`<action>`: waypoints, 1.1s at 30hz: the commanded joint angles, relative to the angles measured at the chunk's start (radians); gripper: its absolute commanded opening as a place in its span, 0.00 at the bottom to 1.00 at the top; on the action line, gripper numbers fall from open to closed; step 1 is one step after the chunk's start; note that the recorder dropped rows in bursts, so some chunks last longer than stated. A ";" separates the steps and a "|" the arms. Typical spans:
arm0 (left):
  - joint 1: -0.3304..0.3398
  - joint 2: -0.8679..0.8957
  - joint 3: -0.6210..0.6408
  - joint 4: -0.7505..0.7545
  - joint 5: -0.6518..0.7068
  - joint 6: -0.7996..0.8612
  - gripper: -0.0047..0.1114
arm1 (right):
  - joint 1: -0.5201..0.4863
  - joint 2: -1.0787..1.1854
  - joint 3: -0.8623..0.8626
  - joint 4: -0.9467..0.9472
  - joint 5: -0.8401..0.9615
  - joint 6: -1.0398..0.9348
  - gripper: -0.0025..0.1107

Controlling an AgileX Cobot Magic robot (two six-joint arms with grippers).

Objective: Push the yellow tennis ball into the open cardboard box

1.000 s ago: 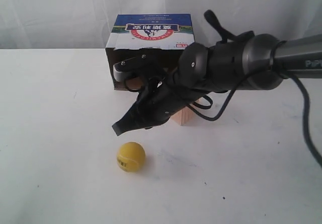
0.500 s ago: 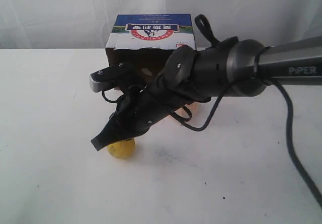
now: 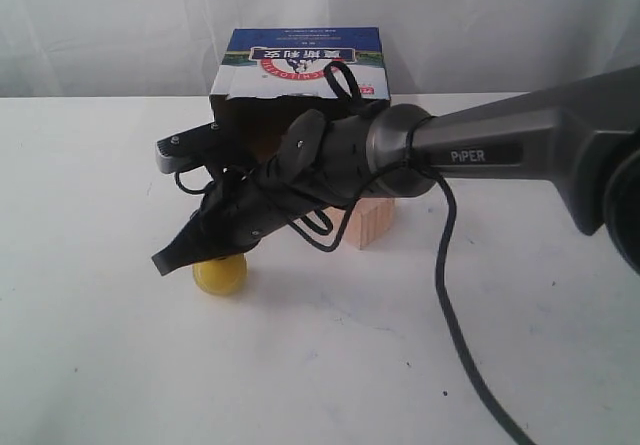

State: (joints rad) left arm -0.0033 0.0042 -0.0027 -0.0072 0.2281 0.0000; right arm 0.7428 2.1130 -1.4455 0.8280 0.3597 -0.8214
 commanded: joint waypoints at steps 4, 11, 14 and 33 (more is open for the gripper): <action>-0.001 -0.004 0.003 -0.007 0.002 0.000 0.04 | 0.003 0.012 0.001 -0.013 0.034 -0.009 0.02; -0.001 -0.004 0.003 -0.007 0.002 0.000 0.04 | 0.003 0.012 0.001 -0.013 0.038 -0.009 0.02; -0.001 -0.004 0.003 -0.007 0.002 0.000 0.04 | 0.003 0.009 0.001 -0.013 0.038 -0.009 0.02; -0.001 -0.004 0.003 0.027 -0.020 0.000 0.04 | 0.003 -0.023 0.001 -0.014 0.000 -0.012 0.02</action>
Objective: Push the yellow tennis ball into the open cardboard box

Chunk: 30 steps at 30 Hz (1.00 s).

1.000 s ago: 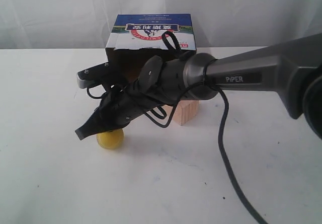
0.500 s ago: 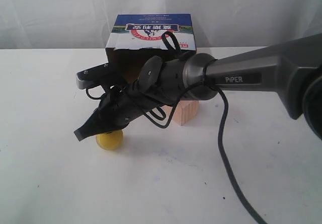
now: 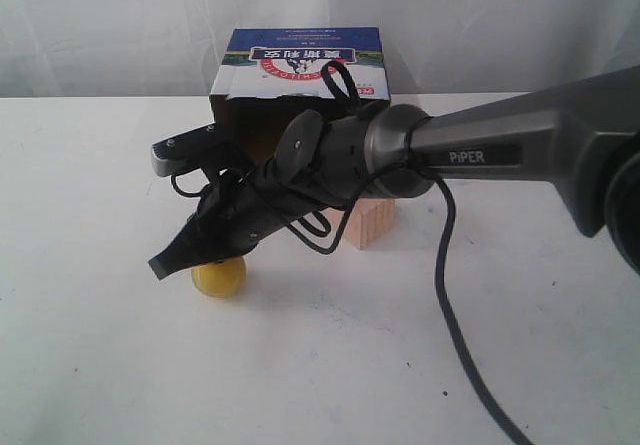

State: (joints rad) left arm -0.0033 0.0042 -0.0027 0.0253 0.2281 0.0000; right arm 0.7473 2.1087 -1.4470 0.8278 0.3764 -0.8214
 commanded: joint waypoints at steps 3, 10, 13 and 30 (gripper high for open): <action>-0.001 -0.004 0.003 -0.075 -0.134 -0.035 0.04 | -0.002 -0.049 0.001 -0.016 -0.078 -0.031 0.02; -0.001 -0.004 0.003 -0.144 -0.646 -0.170 0.04 | -0.002 -0.186 0.001 -0.016 -0.217 -0.084 0.02; -0.001 -0.004 0.003 -0.138 -0.645 -0.268 0.04 | -0.002 -0.247 0.003 -0.016 -0.184 -0.084 0.02; -0.109 0.565 -0.173 0.304 -0.458 -0.706 0.04 | -0.020 -0.329 0.003 -1.013 0.260 0.618 0.02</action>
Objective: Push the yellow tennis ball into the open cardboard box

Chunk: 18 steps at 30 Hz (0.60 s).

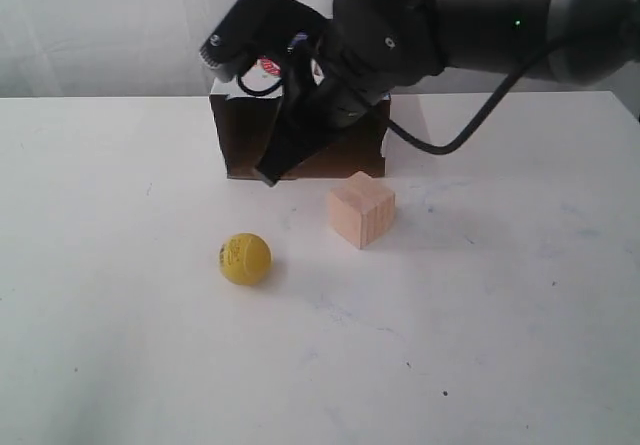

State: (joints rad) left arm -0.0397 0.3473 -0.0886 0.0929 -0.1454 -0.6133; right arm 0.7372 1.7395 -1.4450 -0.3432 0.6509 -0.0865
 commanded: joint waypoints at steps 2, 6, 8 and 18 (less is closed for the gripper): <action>-0.130 0.347 -0.141 0.457 -0.129 -0.247 0.04 | -0.010 0.086 -0.001 0.351 -0.039 -0.279 0.02; -0.212 0.562 -0.211 0.921 -0.236 -0.653 0.04 | -0.022 0.181 -0.001 0.443 -0.014 -0.290 0.02; -0.217 0.671 -0.239 1.135 -0.401 -0.785 0.04 | -0.027 0.211 -0.001 0.480 0.008 -0.295 0.02; -0.217 1.028 -0.320 0.995 -0.626 -0.309 0.04 | -0.027 0.221 -0.001 0.635 0.033 -0.411 0.02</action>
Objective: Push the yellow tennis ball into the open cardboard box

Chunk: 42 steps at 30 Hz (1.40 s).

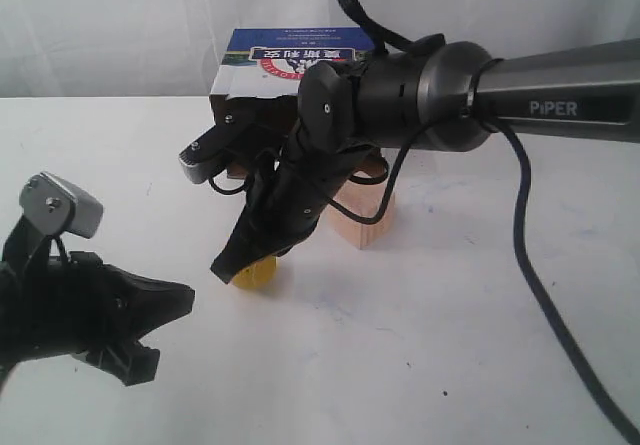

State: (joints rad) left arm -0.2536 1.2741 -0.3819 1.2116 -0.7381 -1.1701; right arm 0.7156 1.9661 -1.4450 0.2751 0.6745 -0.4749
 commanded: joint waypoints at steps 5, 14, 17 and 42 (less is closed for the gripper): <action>-0.003 0.236 -0.062 -0.156 -0.153 0.326 0.04 | -0.006 -0.007 -0.001 0.016 0.021 -0.025 0.02; -0.003 0.319 -0.138 -0.381 -0.171 0.457 0.04 | -0.008 -0.133 0.001 -0.223 0.100 0.201 0.02; -0.003 0.319 -0.138 -0.538 -0.153 0.623 0.04 | -0.008 -0.209 0.001 -0.460 0.136 0.428 0.02; -0.010 0.352 -0.085 -0.548 -0.192 0.707 0.04 | -0.587 -0.650 0.540 -0.347 0.377 0.265 0.02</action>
State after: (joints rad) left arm -0.2573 1.5989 -0.4310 0.6738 -0.9174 -0.4542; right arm 0.1436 1.3242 -0.9069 -0.2879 1.0427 -0.0483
